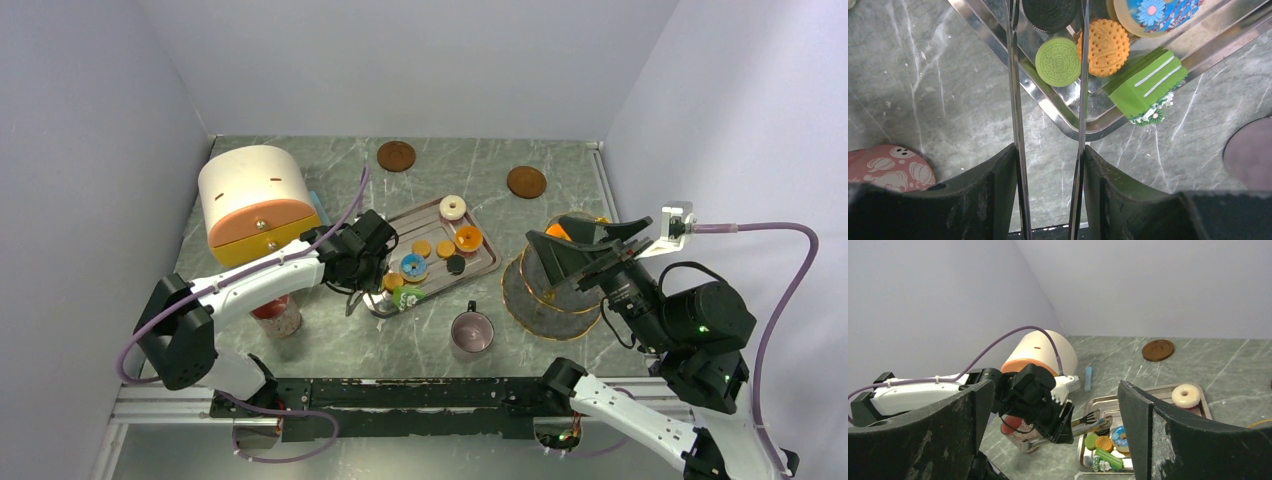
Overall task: Serve the afternoon tea
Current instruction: Pick up the desert from the tray.
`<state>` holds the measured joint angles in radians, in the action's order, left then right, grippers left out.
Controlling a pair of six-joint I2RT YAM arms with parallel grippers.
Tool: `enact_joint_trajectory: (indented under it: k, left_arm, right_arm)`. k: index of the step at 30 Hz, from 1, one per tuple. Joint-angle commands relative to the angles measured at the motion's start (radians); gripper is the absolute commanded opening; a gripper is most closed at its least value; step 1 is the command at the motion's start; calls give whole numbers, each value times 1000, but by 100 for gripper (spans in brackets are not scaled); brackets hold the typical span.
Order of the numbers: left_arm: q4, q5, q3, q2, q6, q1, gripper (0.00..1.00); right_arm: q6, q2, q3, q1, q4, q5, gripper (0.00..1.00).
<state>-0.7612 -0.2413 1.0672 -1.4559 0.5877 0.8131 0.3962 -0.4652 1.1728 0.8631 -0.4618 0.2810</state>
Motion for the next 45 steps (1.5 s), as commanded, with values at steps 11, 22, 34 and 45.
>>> enact_joint_trajectory:
  k: [11,22,34,45]
  left_arm:
    - [-45,26,-2,37,-6,-9,54]
    - [-37,31,-7,39,-14,-8,54]
    - [-74,34,7,66,-11,-8,53]
    - [-29,58,-13,31,-20,-6,52]
  right_arm:
    - [10,3,-7,-1,9,4,98]
    - [11,2,-2,-1,6,7,98]
    - [3,-3,4,0,6,5,98]
    - [2,-1,5,-1,3,10,98]
